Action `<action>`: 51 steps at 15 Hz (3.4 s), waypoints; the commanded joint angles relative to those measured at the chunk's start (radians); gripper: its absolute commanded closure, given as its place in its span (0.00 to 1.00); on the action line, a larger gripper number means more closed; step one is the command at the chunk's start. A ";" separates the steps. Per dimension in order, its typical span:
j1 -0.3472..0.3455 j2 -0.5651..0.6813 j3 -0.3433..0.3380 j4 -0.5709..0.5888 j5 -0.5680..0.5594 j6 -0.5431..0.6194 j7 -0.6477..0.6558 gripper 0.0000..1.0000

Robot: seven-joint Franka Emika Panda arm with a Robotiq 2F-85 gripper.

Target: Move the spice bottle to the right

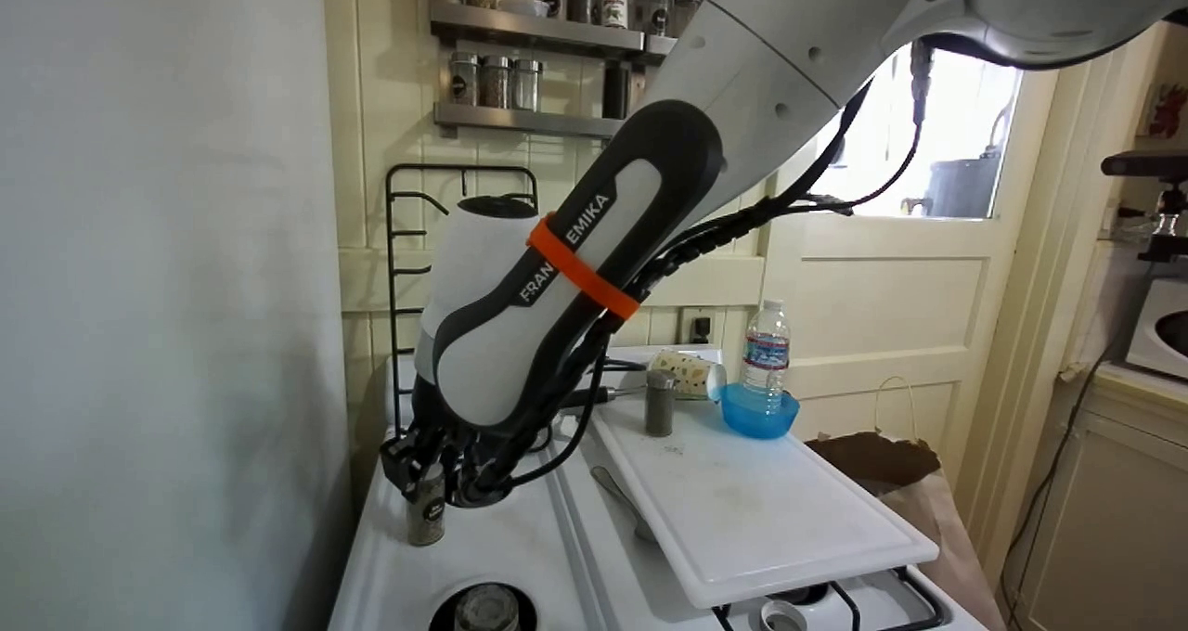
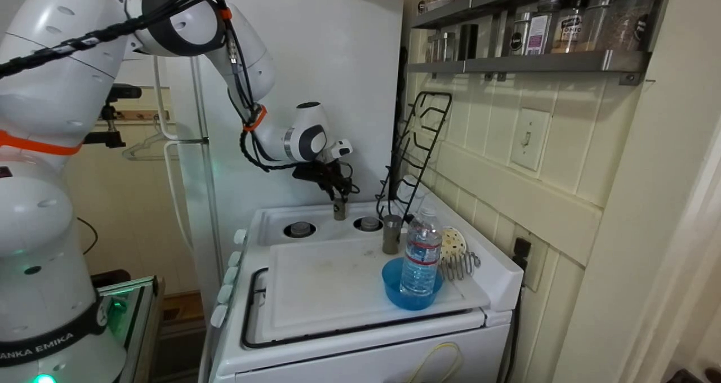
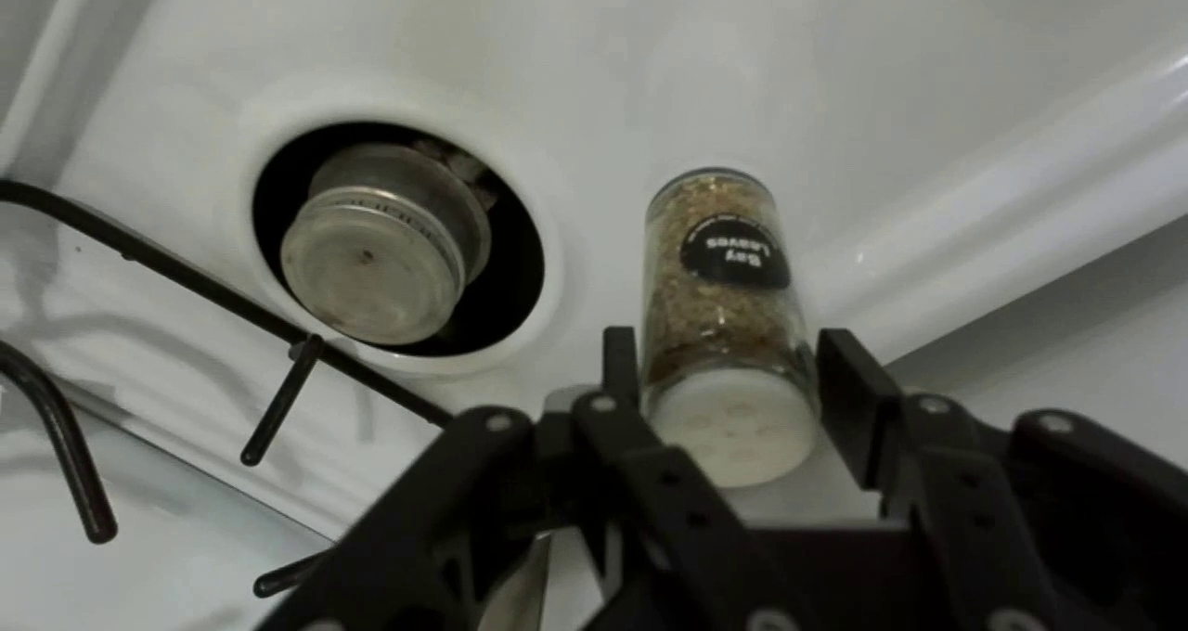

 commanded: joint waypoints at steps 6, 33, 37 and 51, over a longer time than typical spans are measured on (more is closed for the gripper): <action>0.006 -0.092 0.004 -0.037 -0.023 -0.052 0.045 0.77; -0.421 -0.882 -0.096 -0.769 -0.280 -0.200 0.767 0.77; -0.441 -0.834 -0.117 -0.770 -0.305 -0.158 0.818 0.77; -0.534 -0.720 -0.108 -0.765 -0.518 -0.018 1.055 0.12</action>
